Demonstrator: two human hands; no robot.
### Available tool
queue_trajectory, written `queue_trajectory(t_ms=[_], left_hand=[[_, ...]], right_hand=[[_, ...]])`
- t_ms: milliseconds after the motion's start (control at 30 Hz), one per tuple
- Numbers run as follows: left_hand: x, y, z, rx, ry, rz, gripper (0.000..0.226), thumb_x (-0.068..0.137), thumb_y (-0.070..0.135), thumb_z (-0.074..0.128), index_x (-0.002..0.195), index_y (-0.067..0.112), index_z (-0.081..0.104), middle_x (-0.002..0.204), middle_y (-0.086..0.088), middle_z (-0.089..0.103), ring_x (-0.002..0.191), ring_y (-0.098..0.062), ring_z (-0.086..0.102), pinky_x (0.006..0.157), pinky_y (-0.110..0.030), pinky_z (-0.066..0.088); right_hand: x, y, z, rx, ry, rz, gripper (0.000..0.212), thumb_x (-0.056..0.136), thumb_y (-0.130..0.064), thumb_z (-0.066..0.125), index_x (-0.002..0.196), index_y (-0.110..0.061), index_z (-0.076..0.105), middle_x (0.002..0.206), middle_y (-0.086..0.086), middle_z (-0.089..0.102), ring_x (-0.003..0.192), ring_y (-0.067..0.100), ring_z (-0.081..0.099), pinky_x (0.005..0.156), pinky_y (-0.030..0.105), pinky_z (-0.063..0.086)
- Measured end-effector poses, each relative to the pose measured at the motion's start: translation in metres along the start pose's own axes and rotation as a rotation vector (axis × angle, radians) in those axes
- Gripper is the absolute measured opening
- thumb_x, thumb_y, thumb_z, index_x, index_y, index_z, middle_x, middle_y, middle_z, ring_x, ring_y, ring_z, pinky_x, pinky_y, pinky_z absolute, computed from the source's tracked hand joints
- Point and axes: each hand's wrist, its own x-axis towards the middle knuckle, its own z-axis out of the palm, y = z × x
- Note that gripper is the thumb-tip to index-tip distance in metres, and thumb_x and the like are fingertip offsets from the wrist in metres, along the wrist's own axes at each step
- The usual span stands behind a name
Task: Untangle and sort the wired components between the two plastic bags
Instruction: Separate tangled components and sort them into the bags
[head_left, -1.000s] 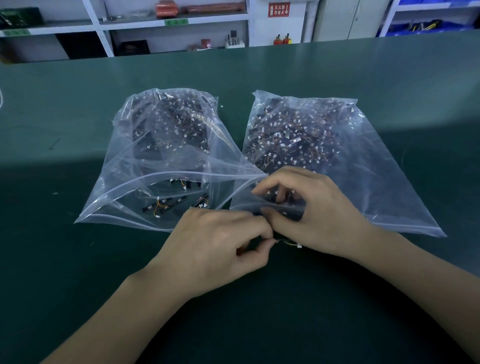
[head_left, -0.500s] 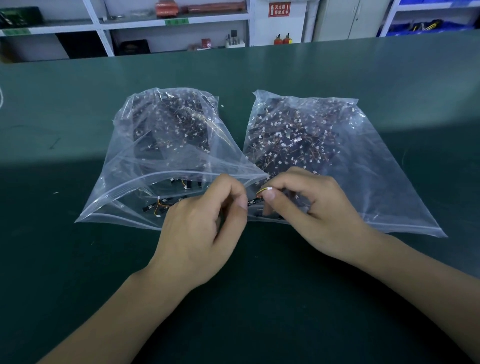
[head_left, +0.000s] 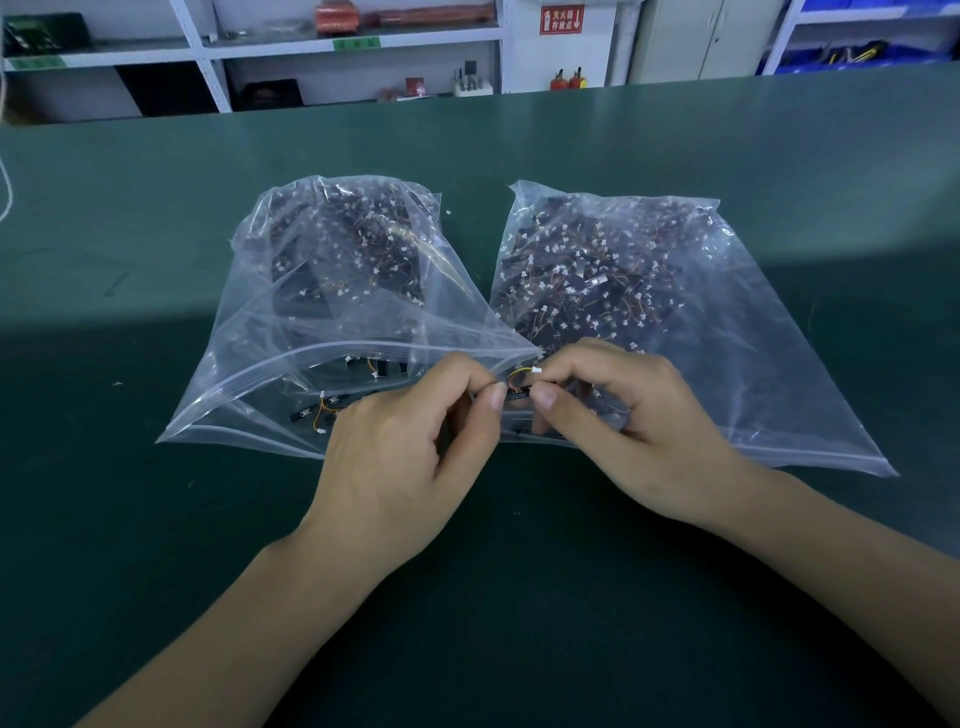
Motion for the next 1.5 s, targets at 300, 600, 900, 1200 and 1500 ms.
queue_trajectory(t_ms=[300,600,900,1200,1500], left_hand=[[0.000,0.000,0.000,0.009,-0.013,0.009,0.021,0.104,0.036,0.053,0.090,0.023,0.063,0.059,0.011,0.045,0.052,-0.016,0.046,0.048,-0.031,0.039],[0.000,-0.002,-0.001,0.005,-0.012,0.027,0.022,0.104,0.036,0.054,0.088,0.023,0.063,0.059,0.013,0.042,0.052,-0.013,0.044,0.050,-0.027,0.036],[0.001,-0.003,-0.001,0.053,0.022,0.025,0.020,0.104,0.036,0.057,0.089,0.025,0.064,0.062,0.016,0.046,0.055,-0.015,0.048,0.050,-0.034,0.042],[0.006,-0.011,-0.005,-0.030,0.107,0.097,0.011,0.100,0.016,0.068,0.089,0.018,0.071,0.085,0.014,0.059,0.065,-0.016,0.055,0.059,-0.032,0.044],[0.006,-0.007,0.001,0.161,0.017,0.160,0.011,0.096,0.025,0.074,0.086,0.022,0.074,0.084,0.015,0.054,0.067,0.001,0.041,0.051,-0.030,0.044]], right_hand=[[0.000,0.004,0.001,-0.029,0.009,-0.019,0.014,0.102,-0.014,0.065,0.093,-0.011,0.075,0.083,-0.006,0.070,0.083,0.017,0.064,0.077,0.024,0.048],[0.000,0.004,0.001,-0.063,0.014,-0.051,0.013,0.102,-0.013,0.065,0.093,-0.012,0.075,0.085,-0.015,0.068,0.085,0.012,0.064,0.079,0.017,0.045],[0.001,0.000,-0.003,-0.140,-0.002,-0.084,0.010,0.097,-0.022,0.070,0.102,-0.013,0.072,0.090,-0.012,0.066,0.086,0.012,0.062,0.080,0.022,0.047],[0.004,0.007,-0.008,-0.343,-0.008,-0.071,0.042,0.080,0.002,0.074,0.118,-0.016,0.068,0.096,-0.007,0.063,0.085,0.018,0.063,0.079,0.042,0.055],[0.002,0.008,-0.006,-0.280,0.056,-0.098,0.034,0.085,0.008,0.073,0.113,-0.012,0.071,0.097,-0.005,0.066,0.081,0.021,0.065,0.072,0.041,0.056]])
